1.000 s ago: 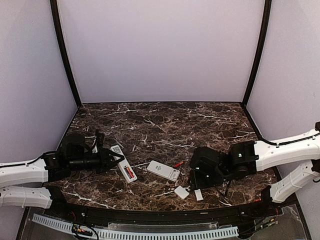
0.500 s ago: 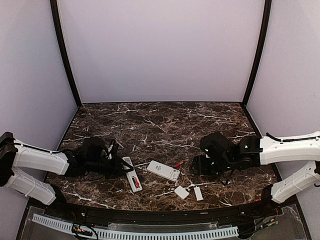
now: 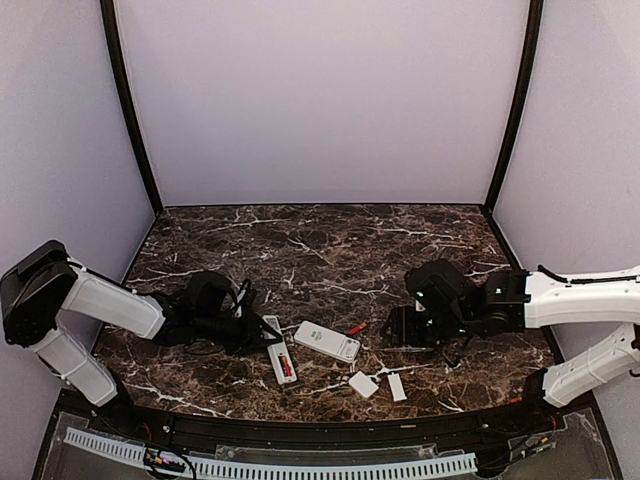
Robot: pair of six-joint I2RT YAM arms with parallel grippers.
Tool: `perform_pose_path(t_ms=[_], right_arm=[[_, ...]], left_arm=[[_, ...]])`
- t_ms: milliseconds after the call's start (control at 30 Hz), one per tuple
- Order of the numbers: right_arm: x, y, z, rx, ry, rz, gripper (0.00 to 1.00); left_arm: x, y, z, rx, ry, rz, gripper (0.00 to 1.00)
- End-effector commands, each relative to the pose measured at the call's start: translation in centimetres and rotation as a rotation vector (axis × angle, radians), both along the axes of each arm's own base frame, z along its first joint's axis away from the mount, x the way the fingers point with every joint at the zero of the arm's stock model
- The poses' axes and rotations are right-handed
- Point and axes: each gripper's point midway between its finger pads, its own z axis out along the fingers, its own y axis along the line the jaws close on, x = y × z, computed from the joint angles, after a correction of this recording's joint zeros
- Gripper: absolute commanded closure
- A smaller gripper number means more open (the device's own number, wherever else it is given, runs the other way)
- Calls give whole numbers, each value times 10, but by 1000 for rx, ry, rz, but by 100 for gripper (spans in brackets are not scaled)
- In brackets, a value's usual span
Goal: Unload the batteries from the remote control
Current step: Place the remote control without the battery cover at the center of the board.
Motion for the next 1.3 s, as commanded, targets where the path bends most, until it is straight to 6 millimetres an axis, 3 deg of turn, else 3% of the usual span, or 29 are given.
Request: perform_pose_path(t_ms=[0,500,867,1267], right_arm=[[2,-1,1,24,-7,-7,38],[1,3,2,36,2,-6,38],[1,2,2,40,7,-14,38],[1,1,2,43,7,-20,38]], left_arm=[[7,-10,8,-27,-30,-32,92],[11,-17,-6,0,-11,-56,82],[12,-10,-18,61,1,-49,72],[14,-9,-16,93,-13,-59,64]])
